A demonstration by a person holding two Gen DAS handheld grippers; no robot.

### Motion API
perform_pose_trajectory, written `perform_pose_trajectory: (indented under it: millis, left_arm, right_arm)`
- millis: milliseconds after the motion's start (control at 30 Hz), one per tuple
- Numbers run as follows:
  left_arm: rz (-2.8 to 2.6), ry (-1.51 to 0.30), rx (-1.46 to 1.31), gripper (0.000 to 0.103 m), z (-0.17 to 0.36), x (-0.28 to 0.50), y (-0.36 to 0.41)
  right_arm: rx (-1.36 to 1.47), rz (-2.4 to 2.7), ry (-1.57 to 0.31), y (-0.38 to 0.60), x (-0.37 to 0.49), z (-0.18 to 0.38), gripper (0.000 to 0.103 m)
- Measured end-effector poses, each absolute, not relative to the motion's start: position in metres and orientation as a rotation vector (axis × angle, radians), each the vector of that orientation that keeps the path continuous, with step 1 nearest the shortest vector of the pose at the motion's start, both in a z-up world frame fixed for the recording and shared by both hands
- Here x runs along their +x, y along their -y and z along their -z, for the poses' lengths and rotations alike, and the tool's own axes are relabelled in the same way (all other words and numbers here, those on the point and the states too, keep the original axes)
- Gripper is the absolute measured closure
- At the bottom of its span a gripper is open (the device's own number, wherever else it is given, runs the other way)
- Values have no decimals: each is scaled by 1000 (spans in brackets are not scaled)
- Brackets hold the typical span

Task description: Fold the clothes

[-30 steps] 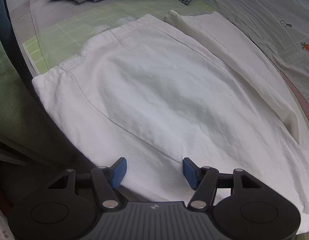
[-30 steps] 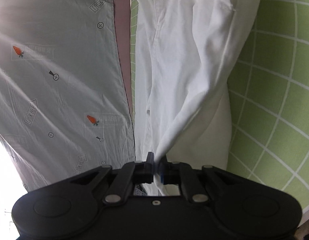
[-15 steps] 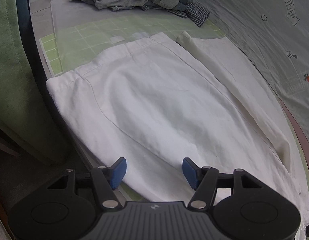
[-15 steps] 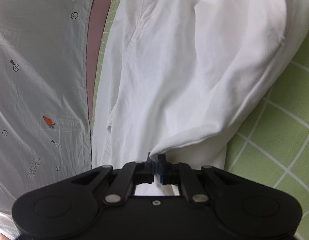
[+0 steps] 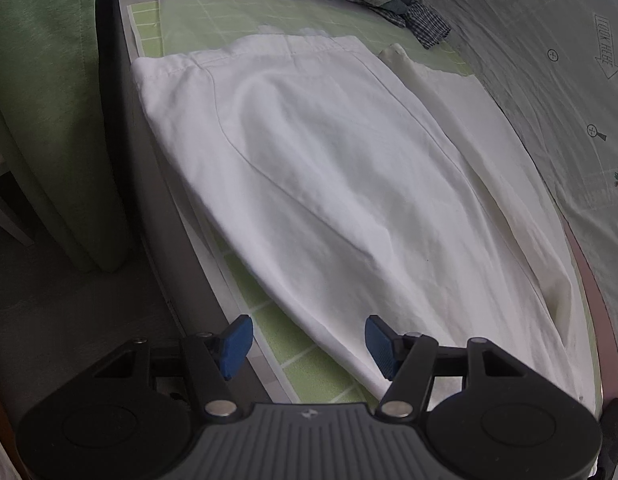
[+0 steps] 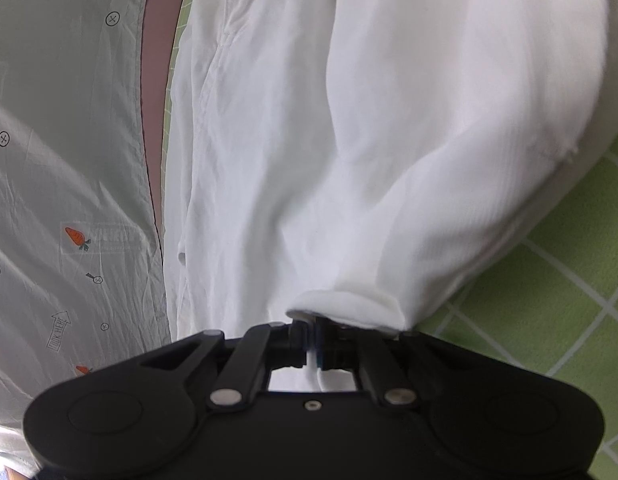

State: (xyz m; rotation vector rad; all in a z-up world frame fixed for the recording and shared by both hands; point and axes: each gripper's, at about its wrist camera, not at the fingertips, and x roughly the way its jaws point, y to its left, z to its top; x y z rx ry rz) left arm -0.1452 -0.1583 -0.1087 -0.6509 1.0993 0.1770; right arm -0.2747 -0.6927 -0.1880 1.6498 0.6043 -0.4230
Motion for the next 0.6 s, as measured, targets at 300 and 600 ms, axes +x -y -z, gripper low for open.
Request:
perform_pose_trajectory:
  millis: [300,600]
  left_arm:
    - [-144,-1105,-683,46,113,-129,155]
    - [-110,-1104,-708,48,116,-110,149]
  right_arm:
    - [1672,418,-596,688,-266,194,101]
    - [1712,478,-537,675,-275,199,99]
